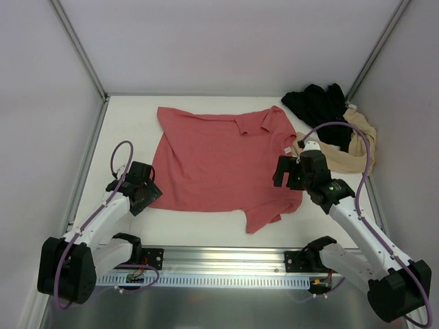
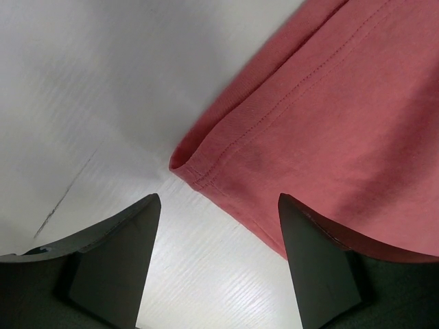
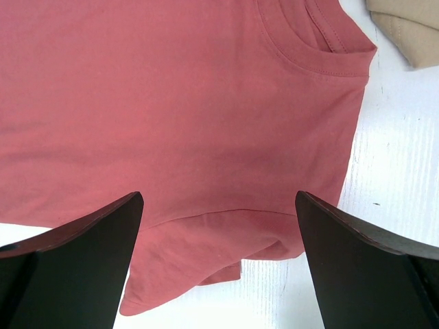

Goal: Fold and stack the t-shirts
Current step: Flatten out the tshirt

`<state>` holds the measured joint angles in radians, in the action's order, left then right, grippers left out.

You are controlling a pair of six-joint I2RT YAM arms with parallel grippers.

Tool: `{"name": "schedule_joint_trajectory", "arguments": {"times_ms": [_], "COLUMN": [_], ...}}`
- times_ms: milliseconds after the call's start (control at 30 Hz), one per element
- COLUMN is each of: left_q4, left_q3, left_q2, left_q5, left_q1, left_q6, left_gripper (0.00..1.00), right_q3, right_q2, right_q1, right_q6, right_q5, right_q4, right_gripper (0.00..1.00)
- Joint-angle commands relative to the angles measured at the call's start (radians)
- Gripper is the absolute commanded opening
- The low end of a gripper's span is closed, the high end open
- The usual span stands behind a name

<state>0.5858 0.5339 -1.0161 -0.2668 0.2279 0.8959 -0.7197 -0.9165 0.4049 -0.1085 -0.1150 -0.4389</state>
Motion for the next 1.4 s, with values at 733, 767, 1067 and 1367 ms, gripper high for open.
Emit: {"name": "schedule_joint_trajectory", "arguments": {"times_ms": [733,767,1067,1367], "left_q4": [0.012,0.029,0.279,0.411], "left_q3": [-0.017,-0.015,-0.02,0.008], "left_q2": [-0.052,-0.035,0.25,0.307], "left_q5": [-0.048,-0.034,-0.011,0.015], "left_q1": [-0.002,-0.002,-0.002,0.033], "left_q6": [0.031,0.044,0.162,0.302], "left_gripper": [0.0,0.0,0.0,0.0], "right_q3": [0.016,0.016,0.019,0.002], "right_q2": [0.025,0.025,0.028,0.051], "right_q1": [-0.018,-0.018,-0.018,-0.018], "right_q6": [-0.007,-0.008,-0.025,-0.023], "right_q5": [0.006,0.009,0.026,0.031], "right_q4": [0.026,0.026,0.039,0.023], "right_gripper": [0.99,0.99,1.0,0.99]}}
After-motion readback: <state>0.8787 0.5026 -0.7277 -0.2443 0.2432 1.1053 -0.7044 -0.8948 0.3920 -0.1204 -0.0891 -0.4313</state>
